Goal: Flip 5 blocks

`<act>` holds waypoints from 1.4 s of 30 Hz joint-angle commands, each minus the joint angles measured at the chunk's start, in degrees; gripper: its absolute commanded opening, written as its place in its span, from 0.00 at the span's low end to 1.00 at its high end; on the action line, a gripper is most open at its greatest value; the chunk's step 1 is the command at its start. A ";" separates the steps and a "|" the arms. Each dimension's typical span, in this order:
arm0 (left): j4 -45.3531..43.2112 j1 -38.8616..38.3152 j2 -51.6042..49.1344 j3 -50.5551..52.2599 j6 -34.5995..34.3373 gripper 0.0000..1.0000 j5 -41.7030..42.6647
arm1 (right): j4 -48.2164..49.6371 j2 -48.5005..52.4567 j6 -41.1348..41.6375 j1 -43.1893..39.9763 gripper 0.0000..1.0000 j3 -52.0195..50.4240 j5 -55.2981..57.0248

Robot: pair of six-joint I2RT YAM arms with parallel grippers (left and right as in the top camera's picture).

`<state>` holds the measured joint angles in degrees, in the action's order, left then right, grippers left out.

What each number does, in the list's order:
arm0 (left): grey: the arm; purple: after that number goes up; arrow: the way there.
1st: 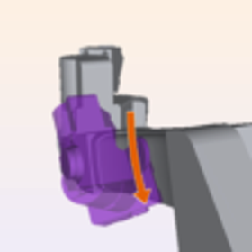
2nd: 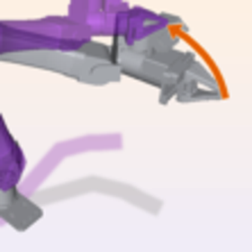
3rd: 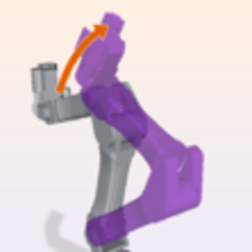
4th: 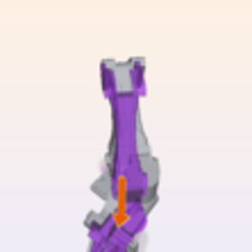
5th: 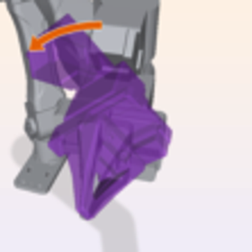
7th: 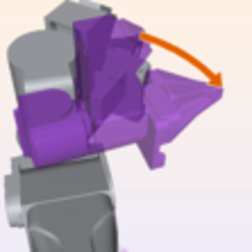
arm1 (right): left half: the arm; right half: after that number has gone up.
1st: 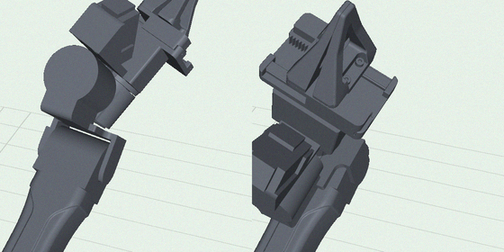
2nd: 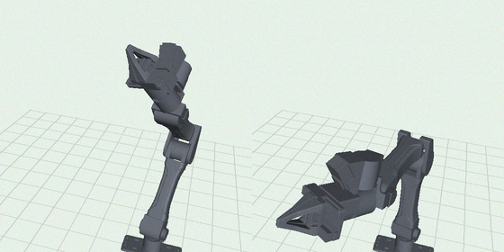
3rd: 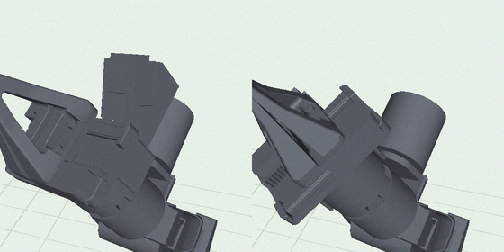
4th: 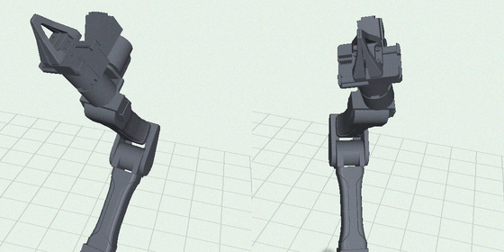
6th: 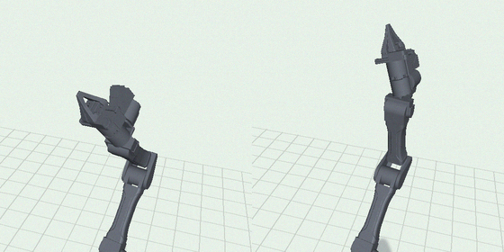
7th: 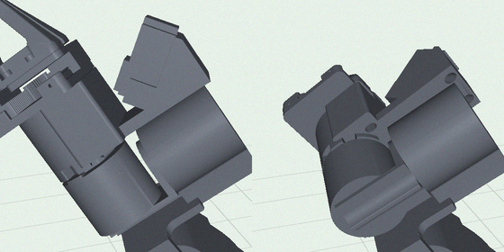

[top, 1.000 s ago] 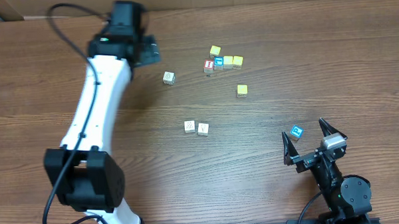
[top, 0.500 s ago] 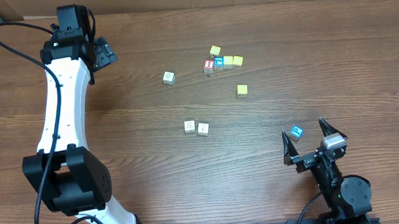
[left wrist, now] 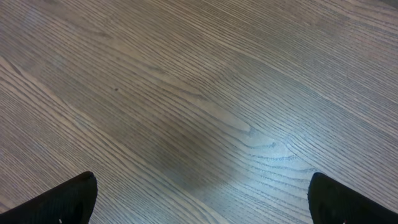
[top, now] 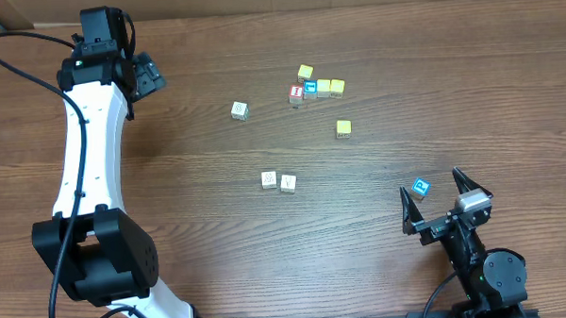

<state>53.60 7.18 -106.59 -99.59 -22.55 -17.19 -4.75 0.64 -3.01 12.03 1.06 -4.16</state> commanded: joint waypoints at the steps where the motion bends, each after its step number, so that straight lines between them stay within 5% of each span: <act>1: 0.11 0.20 0.85 -1.01 -1.29 1.00 -0.81 | 0.22 -0.39 -0.07 -0.22 1.00 -0.59 3.21; 12: 0.13 0.20 0.85 -1.01 -1.29 1.00 -0.81 | 2.95 -0.39 0.92 -0.15 1.00 -0.11 -3.61; 19: 0.13 0.20 0.85 -1.01 -1.29 1.00 -0.81 | -6.40 4.55 5.70 -0.17 1.00 13.40 -3.13; 34: 0.13 0.20 0.85 -1.01 -1.29 1.00 -0.81 | -54.23 61.75 8.02 -0.15 1.00 74.53 -6.78; 41: 0.13 0.20 0.85 -1.01 -1.29 1.00 -0.81 | -57.68 80.41 12.85 -0.04 1.00 85.00 -30.03; 42: 0.13 0.20 0.85 -1.01 -1.29 1.00 -0.81 | -57.57 82.44 15.72 0.57 0.90 84.89 -29.24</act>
<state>53.78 7.18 -106.59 -99.59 -22.57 -17.21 -62.19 79.35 6.48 12.08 84.68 -23.57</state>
